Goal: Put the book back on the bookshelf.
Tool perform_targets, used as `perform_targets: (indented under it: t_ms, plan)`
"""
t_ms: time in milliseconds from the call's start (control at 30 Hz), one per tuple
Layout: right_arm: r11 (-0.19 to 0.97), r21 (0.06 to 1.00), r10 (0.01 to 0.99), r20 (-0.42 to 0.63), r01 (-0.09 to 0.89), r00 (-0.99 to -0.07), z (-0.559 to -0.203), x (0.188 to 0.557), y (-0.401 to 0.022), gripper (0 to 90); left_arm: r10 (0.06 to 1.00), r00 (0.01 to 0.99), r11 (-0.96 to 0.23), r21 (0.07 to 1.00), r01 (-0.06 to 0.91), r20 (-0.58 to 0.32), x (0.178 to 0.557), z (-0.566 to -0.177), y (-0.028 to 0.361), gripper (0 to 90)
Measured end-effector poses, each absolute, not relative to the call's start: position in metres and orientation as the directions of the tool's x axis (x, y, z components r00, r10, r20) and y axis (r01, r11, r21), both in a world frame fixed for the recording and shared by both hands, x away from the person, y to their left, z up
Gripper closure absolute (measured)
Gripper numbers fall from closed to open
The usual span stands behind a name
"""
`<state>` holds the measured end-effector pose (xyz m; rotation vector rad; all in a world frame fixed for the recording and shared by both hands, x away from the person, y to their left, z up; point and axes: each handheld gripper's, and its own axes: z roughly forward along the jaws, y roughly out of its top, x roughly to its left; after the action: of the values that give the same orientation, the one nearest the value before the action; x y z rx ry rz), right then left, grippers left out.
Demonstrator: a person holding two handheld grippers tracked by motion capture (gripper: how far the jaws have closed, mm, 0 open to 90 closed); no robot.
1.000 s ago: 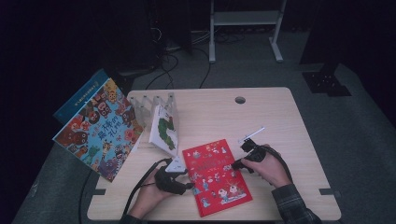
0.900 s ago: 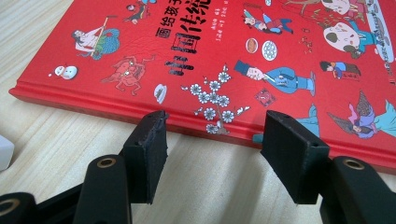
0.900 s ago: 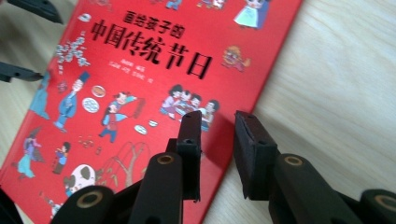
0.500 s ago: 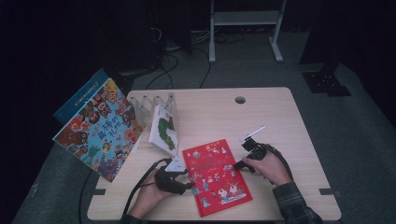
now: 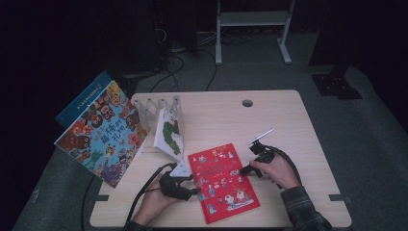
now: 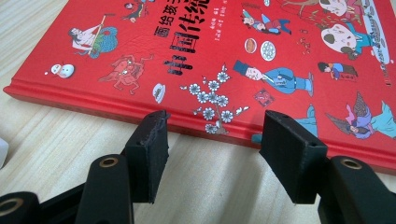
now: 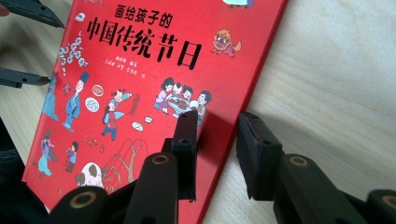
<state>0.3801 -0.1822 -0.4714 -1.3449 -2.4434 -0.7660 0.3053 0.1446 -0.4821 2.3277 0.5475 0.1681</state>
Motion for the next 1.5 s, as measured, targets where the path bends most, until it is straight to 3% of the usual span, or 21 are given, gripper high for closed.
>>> perform_targets:
  t_ms: [500,933,1500]
  plan:
    - [0.452,0.44,0.615,0.476,0.776,-0.628,-0.406,0.373,-0.172,70.9,0.43,0.901,-0.641,0.687,0.342,-0.048,0.306,-0.483,0.145,40.5]
    - [0.521,0.326,0.581,0.541,0.788,-0.608,-0.381,0.382,-0.127,76.2,0.434,0.899,-0.629,0.693,0.352,-0.063,0.306,-0.484,0.146,40.8]
    - [0.534,0.248,0.595,0.569,0.808,-0.568,-0.389,0.389,-0.105,80.2,0.427,0.902,-0.635,0.688,0.351,-0.066,0.307,-0.483,0.146,41.0]
